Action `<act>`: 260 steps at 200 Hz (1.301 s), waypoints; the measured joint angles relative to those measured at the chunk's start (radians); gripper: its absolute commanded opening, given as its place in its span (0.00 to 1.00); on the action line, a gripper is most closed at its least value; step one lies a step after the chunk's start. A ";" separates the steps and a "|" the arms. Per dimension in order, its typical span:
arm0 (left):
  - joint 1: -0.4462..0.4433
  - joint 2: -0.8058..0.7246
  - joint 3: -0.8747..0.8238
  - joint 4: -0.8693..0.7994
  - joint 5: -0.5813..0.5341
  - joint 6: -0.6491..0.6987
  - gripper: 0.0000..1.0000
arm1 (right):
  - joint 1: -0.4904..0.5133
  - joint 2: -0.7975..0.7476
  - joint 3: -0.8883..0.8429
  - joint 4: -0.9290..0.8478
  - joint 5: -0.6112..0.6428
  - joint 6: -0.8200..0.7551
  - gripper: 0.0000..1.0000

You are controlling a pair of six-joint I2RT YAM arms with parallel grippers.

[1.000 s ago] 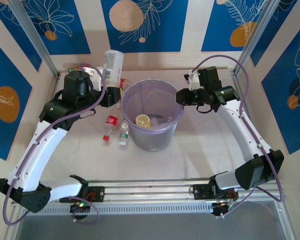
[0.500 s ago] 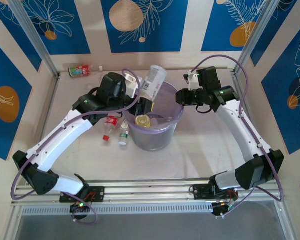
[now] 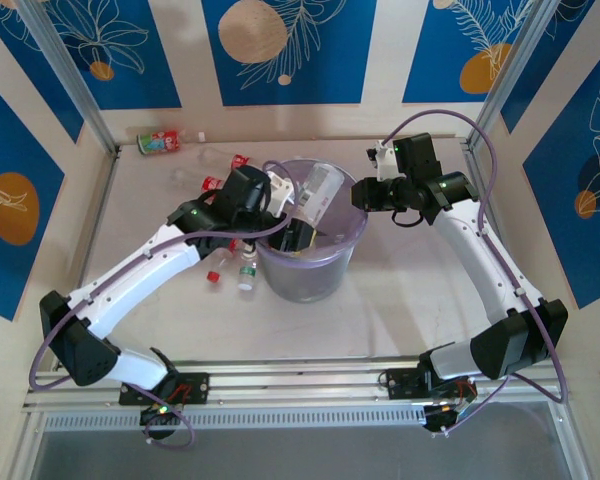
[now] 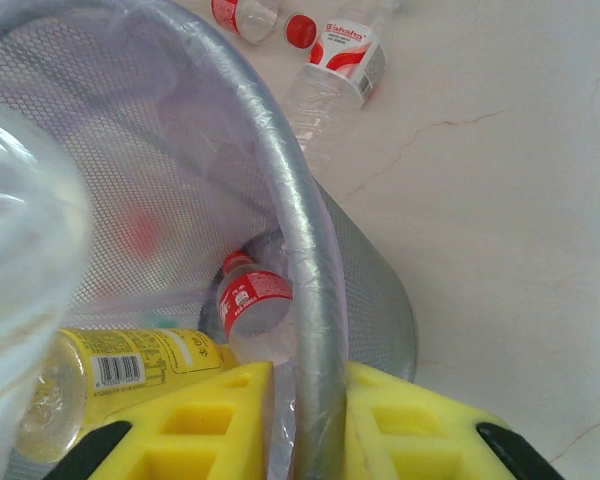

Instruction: Put the plastic bottles in the bin

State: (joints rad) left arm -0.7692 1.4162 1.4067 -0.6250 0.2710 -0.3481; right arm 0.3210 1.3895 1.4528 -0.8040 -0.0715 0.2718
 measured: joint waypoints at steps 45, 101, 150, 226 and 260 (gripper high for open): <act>-0.005 0.000 -0.055 0.065 0.040 -0.071 0.00 | 0.001 0.002 0.004 0.001 0.000 0.000 0.23; -0.014 0.006 -0.101 0.102 0.062 -0.134 0.44 | 0.005 0.003 0.014 -0.002 -0.005 -0.001 0.25; -0.014 0.008 -0.095 0.101 0.058 -0.126 0.82 | 0.005 0.010 0.015 -0.005 -0.003 -0.005 0.26; -0.014 0.048 -0.021 0.063 0.023 -0.087 0.92 | 0.005 0.010 0.015 -0.005 0.002 -0.005 0.26; -0.014 0.082 0.017 0.068 0.011 -0.076 0.87 | 0.005 0.010 0.015 -0.005 0.002 -0.006 0.26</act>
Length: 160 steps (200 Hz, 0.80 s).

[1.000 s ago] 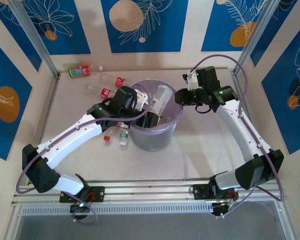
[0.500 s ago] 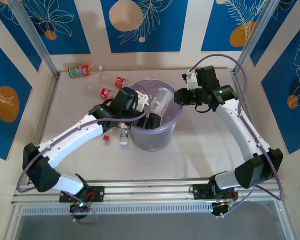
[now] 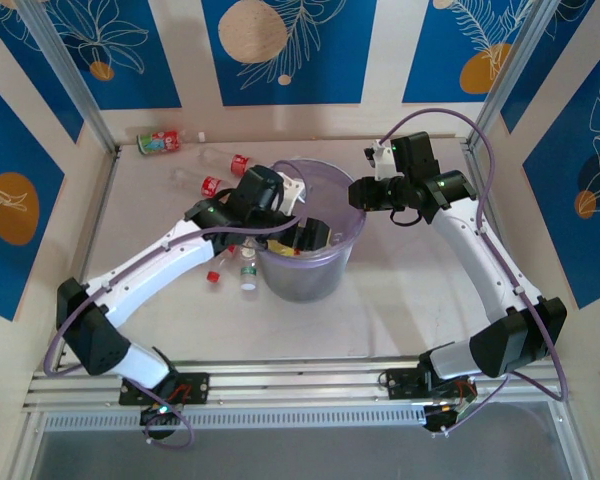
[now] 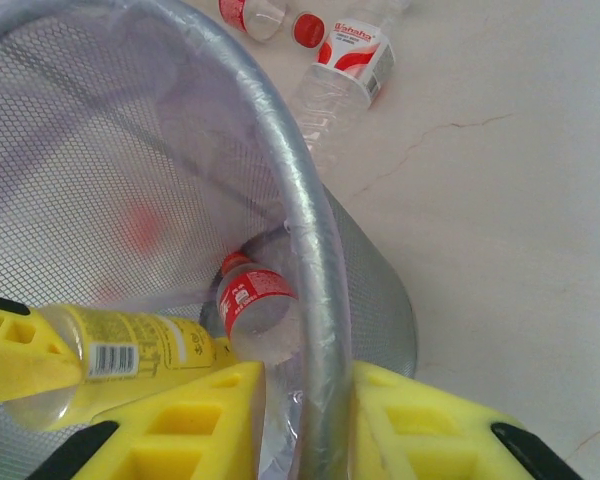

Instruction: Put the plastic bottles in the bin

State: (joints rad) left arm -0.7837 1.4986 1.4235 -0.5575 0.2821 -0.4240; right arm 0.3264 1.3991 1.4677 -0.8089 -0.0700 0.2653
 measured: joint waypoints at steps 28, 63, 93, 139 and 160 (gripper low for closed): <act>0.000 0.009 0.009 0.000 -0.013 0.011 0.85 | 0.000 0.000 0.000 0.000 0.000 -0.002 0.25; 0.010 -0.003 0.010 0.000 -0.034 0.017 0.89 | 0.000 0.000 0.000 0.000 0.000 -0.002 0.24; 0.046 -0.071 0.010 -0.005 -0.050 0.033 0.95 | 0.000 0.000 0.000 0.000 0.000 -0.002 0.24; 0.162 -0.213 0.005 -0.007 -0.066 0.033 0.94 | 0.000 0.000 0.000 0.000 0.000 -0.002 0.24; 0.248 -0.285 -0.039 -0.007 -0.068 0.030 0.93 | 0.000 0.000 0.000 0.000 0.000 -0.002 0.24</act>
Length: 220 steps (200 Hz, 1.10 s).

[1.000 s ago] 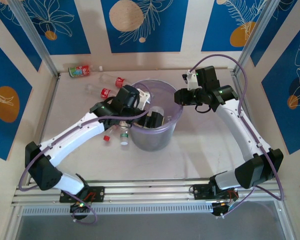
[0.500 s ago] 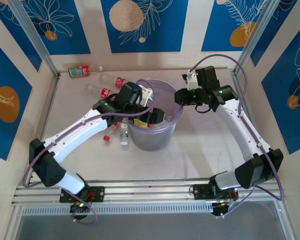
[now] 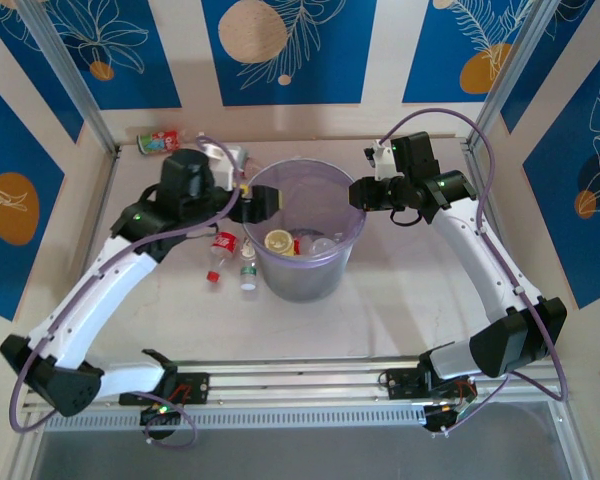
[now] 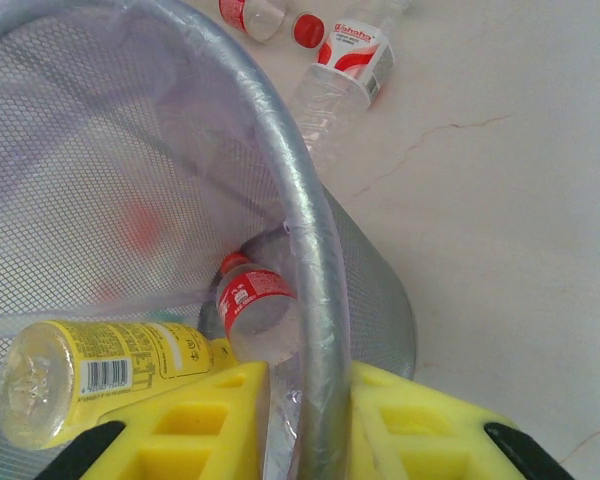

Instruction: Put the plastic bottles in the bin

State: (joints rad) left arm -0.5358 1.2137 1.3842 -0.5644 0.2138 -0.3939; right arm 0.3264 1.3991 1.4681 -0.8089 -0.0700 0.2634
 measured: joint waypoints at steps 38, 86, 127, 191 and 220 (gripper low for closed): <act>0.153 -0.084 -0.117 -0.021 -0.005 0.000 0.90 | 0.000 0.000 0.000 0.000 0.000 0.000 0.24; 0.296 -0.053 -0.322 -0.014 0.009 0.000 0.89 | 0.000 0.000 0.005 -0.008 0.000 0.000 0.24; 0.305 0.109 -0.398 0.001 -0.046 0.011 0.84 | 0.000 0.000 0.005 -0.015 0.000 0.000 0.24; 0.305 0.313 -0.423 0.087 -0.096 0.038 0.82 | 0.000 0.013 0.011 -0.016 0.000 0.000 0.24; 0.305 0.393 -0.422 0.113 -0.113 0.043 0.80 | 0.000 0.013 0.011 -0.018 0.000 0.000 0.24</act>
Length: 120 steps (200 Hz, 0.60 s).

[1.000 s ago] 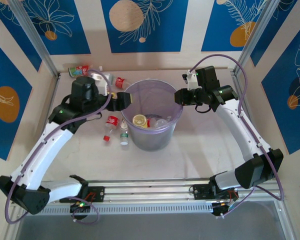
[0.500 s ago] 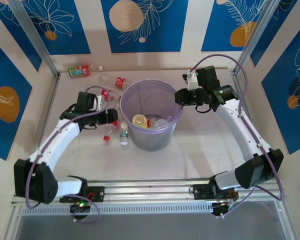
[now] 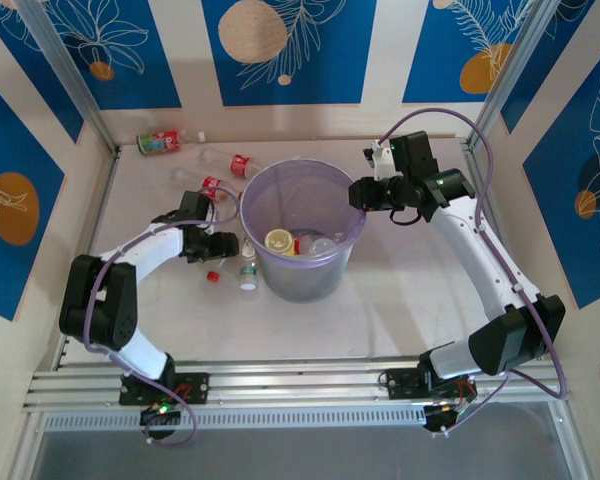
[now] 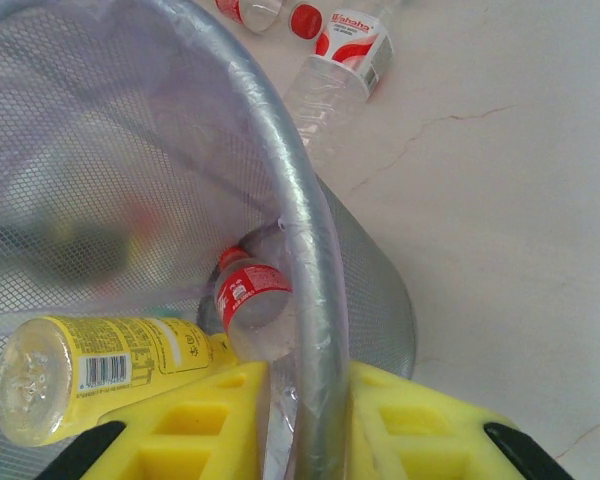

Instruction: Put the plastic bottles in the bin

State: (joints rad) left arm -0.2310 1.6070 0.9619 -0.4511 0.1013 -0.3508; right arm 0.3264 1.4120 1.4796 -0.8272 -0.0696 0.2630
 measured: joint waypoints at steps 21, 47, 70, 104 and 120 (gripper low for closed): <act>0.002 0.026 0.000 0.023 -0.004 0.002 0.77 | 0.000 0.000 0.000 0.000 0.002 0.000 0.24; 0.005 0.046 0.001 0.068 -0.006 0.001 0.70 | 0.000 0.000 0.002 -0.003 0.004 -0.001 0.24; 0.005 0.063 0.004 0.103 -0.006 0.002 0.61 | 0.000 0.000 0.003 -0.005 0.011 -0.003 0.24; 0.005 0.075 0.013 0.127 -0.006 0.002 0.55 | 0.000 0.000 0.004 -0.005 0.012 -0.003 0.24; 0.005 0.074 0.013 0.126 -0.006 0.002 0.53 | 0.000 0.000 0.004 -0.005 0.014 -0.003 0.24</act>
State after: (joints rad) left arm -0.2264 1.6806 0.9752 -0.3248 0.0956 -0.3492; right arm 0.3264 1.4120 1.4837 -0.8318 -0.0555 0.2596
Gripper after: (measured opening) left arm 0.572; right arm 0.239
